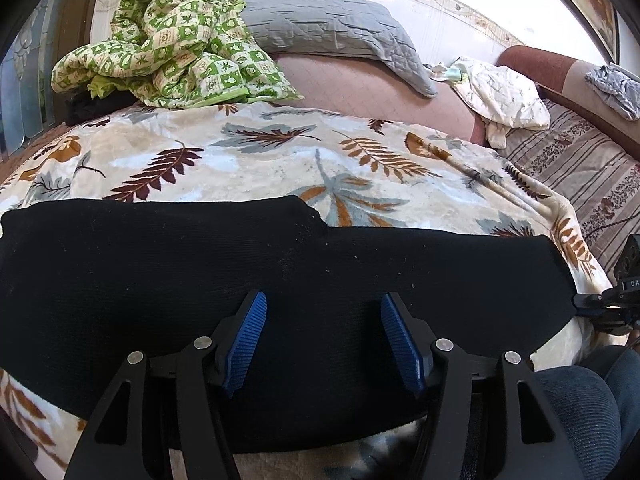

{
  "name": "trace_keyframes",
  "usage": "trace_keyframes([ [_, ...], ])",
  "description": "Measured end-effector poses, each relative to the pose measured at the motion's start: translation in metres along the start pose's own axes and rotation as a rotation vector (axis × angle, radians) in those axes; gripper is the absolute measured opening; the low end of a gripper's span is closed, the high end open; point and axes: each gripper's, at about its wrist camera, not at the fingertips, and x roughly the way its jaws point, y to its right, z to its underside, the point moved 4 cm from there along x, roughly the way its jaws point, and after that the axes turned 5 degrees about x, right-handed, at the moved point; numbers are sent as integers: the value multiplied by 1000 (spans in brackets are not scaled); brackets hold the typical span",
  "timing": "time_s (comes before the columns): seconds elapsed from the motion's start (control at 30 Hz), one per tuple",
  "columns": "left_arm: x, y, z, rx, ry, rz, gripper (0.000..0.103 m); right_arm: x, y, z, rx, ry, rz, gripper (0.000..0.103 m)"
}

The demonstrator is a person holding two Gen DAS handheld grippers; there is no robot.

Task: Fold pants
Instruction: 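Press the folded pants flat with the left gripper while the right gripper smooths its edge, then grasp one end of the black pants strip with the right gripper and lift it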

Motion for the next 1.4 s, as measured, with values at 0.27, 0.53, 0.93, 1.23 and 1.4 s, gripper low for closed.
trace_keyframes([
  [0.27, 0, -1, 0, -3, 2, 5, 60, 0, -7, 2, -52, 7, 51, 7],
  [0.53, 1, -1, 0, -4, 2, 5, 60, 0, -5, 2, -48, 6, 43, 7],
  [0.93, 1, -1, -1, 1, 8, 24, 67, -1, -5, 1, -30, 4, 49, 7],
  [1.23, -1, -13, 0, -70, 50, 140, 78, 0, -22, 4, -149, 13, 182, 8],
  [1.4, -4, -18, 3, -95, 63, 103, 61, -11, -43, 10, -231, 66, 179, 7],
])
